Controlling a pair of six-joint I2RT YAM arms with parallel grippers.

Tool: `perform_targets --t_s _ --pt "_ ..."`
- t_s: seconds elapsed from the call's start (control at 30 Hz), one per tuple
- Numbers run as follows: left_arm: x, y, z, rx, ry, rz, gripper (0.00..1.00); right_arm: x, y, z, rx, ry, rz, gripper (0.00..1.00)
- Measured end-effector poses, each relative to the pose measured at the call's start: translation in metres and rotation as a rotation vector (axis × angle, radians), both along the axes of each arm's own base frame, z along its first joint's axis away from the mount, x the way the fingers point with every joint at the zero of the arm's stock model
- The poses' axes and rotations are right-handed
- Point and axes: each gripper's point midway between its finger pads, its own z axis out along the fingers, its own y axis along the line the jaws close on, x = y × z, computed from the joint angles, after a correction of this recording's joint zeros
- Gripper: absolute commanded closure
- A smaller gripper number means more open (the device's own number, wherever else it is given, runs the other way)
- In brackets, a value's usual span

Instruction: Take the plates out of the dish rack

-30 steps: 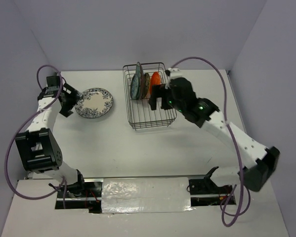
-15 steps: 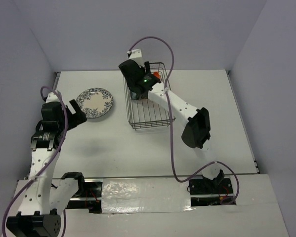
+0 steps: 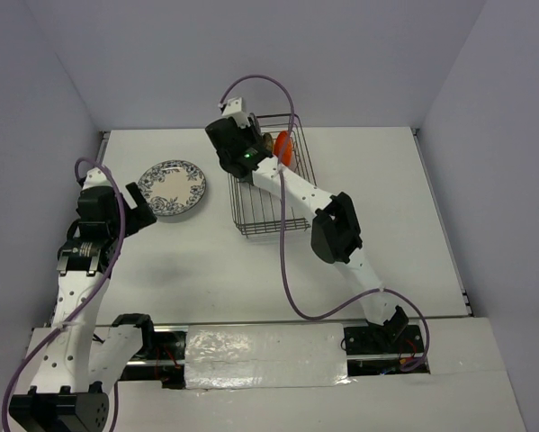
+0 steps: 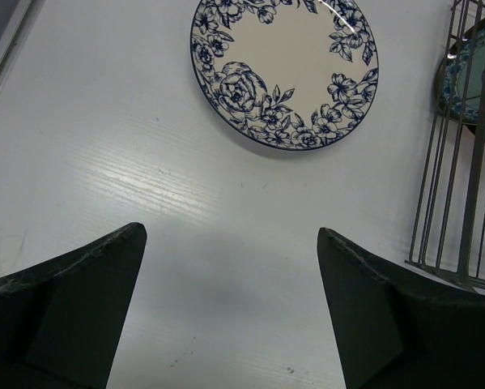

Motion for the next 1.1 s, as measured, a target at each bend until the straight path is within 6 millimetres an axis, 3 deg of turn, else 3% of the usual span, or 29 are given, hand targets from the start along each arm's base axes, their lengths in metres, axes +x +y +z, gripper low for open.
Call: perform_targets --t_s 0.23,0.27,0.43,1.1 --pt "0.000 -0.003 0.000 -0.004 0.000 -0.015 0.00 0.005 -0.005 0.004 0.035 -0.041 -0.045 0.82" --pt "0.000 -0.003 0.000 -0.003 0.000 -0.017 0.00 0.005 -0.005 0.005 0.041 -0.044 -0.050 0.88" --pt "0.000 -0.004 0.000 0.005 0.002 -0.031 0.00 0.004 -0.006 0.004 0.055 -0.050 -0.069 1.00" --pt "0.001 -0.007 0.000 0.002 0.002 -0.042 0.00 0.006 -0.023 0.004 0.040 -0.085 -0.161 1.00"
